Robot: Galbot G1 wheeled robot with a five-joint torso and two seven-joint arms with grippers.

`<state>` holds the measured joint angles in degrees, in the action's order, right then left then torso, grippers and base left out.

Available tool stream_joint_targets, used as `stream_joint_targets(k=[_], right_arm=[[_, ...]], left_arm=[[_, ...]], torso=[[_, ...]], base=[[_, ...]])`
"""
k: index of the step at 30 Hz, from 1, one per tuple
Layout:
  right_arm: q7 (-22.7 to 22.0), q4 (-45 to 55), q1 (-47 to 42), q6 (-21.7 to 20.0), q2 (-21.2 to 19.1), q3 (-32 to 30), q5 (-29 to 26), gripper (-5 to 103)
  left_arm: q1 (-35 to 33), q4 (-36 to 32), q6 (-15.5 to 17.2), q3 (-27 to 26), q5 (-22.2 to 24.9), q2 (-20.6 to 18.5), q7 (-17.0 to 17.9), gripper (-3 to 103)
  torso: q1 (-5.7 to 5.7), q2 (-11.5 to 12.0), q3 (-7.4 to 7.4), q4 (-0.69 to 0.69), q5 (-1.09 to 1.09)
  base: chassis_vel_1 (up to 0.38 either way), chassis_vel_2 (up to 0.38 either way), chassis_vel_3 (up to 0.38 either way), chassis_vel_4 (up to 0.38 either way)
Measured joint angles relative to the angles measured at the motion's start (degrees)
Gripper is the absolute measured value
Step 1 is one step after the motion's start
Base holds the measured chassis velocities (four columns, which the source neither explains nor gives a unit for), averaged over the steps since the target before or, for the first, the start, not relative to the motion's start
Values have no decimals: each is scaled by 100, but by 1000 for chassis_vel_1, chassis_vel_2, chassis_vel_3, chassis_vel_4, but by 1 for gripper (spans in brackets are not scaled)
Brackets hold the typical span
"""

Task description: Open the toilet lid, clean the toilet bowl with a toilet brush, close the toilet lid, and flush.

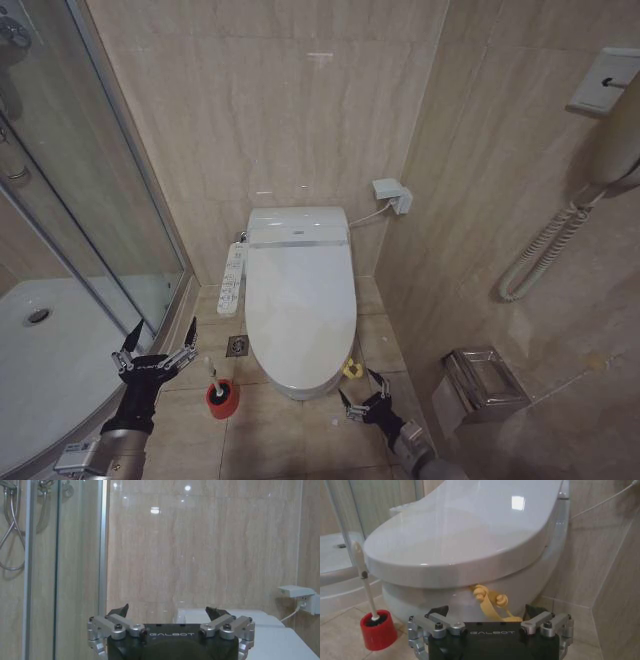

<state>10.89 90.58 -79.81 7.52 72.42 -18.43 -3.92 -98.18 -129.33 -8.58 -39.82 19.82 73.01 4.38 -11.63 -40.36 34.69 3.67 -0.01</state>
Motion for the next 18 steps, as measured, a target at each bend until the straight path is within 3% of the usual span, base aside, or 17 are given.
stream_joint_targets(k=[18], right_arm=[[-271,-323,396,99,280,97,36,99]], left_arm=[[0,0,0,0,0,0,0,100]], torso=[[0,0,0,1,-1]], base=[[0,0,0,0]])
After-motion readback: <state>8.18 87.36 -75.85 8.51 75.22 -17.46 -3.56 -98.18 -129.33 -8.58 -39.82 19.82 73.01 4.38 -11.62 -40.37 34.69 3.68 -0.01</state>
